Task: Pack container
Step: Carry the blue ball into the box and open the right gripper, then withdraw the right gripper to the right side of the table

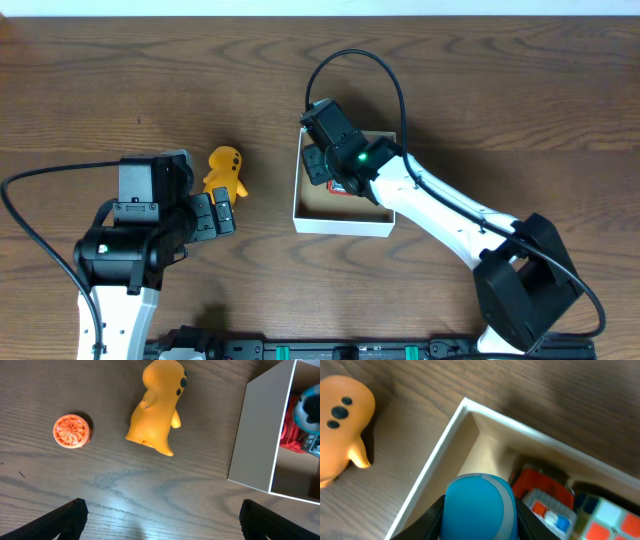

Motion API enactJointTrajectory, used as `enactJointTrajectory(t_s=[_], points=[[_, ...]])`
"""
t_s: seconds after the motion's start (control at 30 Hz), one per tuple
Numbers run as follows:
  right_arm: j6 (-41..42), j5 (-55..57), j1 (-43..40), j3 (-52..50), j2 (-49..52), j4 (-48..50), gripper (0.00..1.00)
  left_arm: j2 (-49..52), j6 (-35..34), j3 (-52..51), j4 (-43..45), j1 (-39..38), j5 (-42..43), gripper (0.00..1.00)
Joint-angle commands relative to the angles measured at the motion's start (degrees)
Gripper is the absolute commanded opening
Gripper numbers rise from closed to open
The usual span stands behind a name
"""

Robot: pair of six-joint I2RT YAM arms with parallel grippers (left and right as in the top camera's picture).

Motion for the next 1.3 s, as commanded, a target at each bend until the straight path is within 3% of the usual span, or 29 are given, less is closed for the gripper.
enactJointTrajectory(t_s=[0.0,0.17,0.23,0.37,0.43,1.03,1.2,1.27], points=[[-1.3,0.8,0.4,0.9,0.6,1.6,0.02,0.1,0.5,1.2,-0.2,0.2,-1.1,0.98],[-1.3,0.8,0.4,0.9,0.9,1.8,0.20,0.1,0.5,1.2,-0.2,0.2,-1.1,0.98],[-1.3,0.8,0.4,0.9,0.9,1.6,0.40,0.1,0.5,1.2,-0.2,0.2,-1.1,0.98],[-1.3,0.7,0.4,0.9,0.9,1.6,0.51,0.1,0.5,1.2,-0.2,0.2,-1.1,0.98],[-1.3,0.7,0.4,0.9,0.9,1.6,0.66,0.1,0.5,1.2,-0.2,0.2,-1.1,0.98],[-3.5,2.7,0.1,1.3,0.6,1.1,0.69,0.1,0.5,1.2,-0.4,0.2,-1.1,0.98],[-3.6,7.5,-3.2,6.2,-3.7,-6.2,0.84,0.1,0.5,1.2,-1.1,0.2,-1.1,0.98],[-3.6,8.4,-5.8,9.0,-7.1,-10.6,0.99,0.1,0.9,1.2,-1.2,0.2,-1.1,0.98]])
